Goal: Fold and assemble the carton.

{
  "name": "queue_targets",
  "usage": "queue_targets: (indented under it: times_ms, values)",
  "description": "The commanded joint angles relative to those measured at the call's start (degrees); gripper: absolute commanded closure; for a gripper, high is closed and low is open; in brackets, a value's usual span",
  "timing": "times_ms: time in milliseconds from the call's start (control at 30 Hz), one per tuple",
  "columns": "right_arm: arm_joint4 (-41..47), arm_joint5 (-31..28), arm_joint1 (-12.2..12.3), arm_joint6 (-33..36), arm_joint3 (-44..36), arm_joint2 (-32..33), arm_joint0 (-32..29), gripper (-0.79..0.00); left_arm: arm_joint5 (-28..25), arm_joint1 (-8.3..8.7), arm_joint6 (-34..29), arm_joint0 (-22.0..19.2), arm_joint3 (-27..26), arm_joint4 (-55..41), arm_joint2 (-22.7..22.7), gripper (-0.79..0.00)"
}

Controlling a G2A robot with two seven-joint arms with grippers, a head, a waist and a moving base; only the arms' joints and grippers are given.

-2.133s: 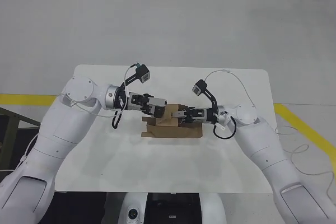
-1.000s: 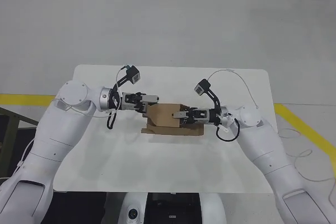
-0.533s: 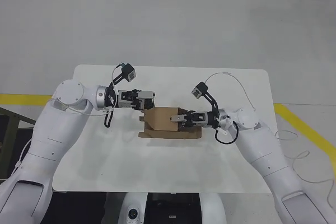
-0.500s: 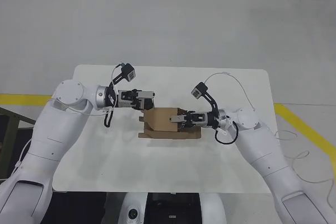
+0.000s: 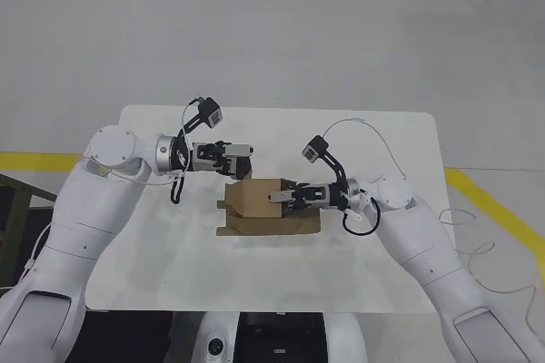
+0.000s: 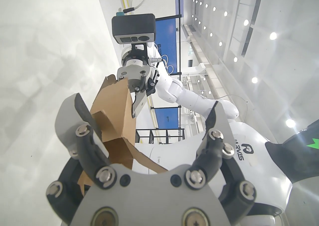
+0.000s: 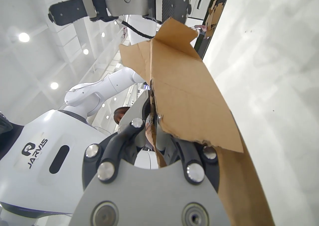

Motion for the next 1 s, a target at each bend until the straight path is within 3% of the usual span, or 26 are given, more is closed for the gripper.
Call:
queue_targets:
  times_ms: [0, 467, 967]
  values:
    - [0.15, -0.17, -0.09, 0.0, 0.23, -0.11, 0.13, 0.0, 0.07, -0.04, -0.03, 0.02, 0.0, -0.12, 0.07, -0.785]
    - [0.97, -1.01, -0.43, 0.03, 1.69, -0.06, 0.63, 0.0, -0.05, -0.28, 0.11, -0.46, 1.12, 0.15, 0.33, -0.785]
    - [-1.36, -2.29, 0.49, -5.46, 1.48, 3.66, -1.13, 0.0, 0.05, -0.05, 0.49, 0.83, 0.68, -0.51, -1.23, -0.785]
